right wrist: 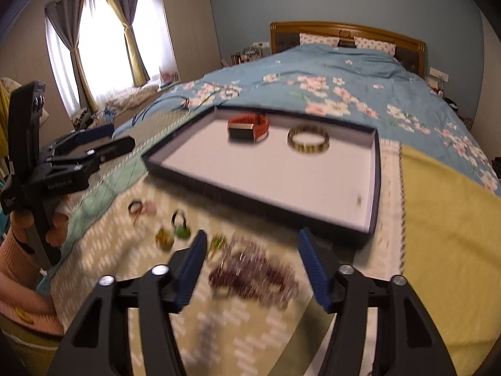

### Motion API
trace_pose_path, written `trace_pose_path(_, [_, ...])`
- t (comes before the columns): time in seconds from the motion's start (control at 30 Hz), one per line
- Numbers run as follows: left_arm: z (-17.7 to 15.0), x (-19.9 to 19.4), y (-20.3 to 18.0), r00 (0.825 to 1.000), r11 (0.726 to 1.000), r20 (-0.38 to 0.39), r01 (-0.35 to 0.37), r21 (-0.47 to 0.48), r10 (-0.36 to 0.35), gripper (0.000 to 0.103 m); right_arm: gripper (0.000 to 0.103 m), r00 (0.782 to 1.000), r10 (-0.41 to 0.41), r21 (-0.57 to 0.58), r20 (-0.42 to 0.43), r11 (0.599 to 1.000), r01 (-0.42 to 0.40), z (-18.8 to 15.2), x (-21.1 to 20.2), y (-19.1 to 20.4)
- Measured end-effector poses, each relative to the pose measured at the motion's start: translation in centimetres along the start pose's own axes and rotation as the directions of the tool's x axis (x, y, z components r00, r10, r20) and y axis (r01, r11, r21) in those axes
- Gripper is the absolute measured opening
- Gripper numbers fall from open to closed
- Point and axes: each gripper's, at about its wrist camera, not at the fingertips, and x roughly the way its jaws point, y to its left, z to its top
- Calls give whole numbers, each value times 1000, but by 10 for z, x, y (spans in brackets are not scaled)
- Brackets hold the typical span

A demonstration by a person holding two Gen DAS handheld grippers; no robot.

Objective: Organize jewelry
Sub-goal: 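Grasp the clear beaded bracelet with the right tool while the left tool approaches the pink hair tie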

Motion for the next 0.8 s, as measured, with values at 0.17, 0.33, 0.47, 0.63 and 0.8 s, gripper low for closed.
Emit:
trace_pose_path(0.17, [-16, -16, -5, 999, 999, 3, 40, 14, -40, 91, 37, 999, 18, -38, -32, 999, -20, -18, 0, 18])
trace_pose_path(0.33, [-25, -25, -12, 997, 997, 2, 76, 22, -76, 91, 36, 998, -23, -82, -50, 996, 19, -20, 6, 28])
trace_pose_path(0.47, [-26, -24, -13, 996, 996, -9, 88, 12, -88, 91, 23, 996, -44, -84, -80, 996, 37, -21, 13, 27])
trace_pose_path(0.63, [-27, -25, -12, 994, 994, -13, 105, -4, -105, 91, 13, 996, -38, -57, -80, 998, 34, -21, 11, 21])
trace_pose_path(0.8, [-27, -25, -14, 992, 992, -21, 123, -3, -123, 91, 12, 999, 22, 23, -26, 999, -21, -17, -6, 10])
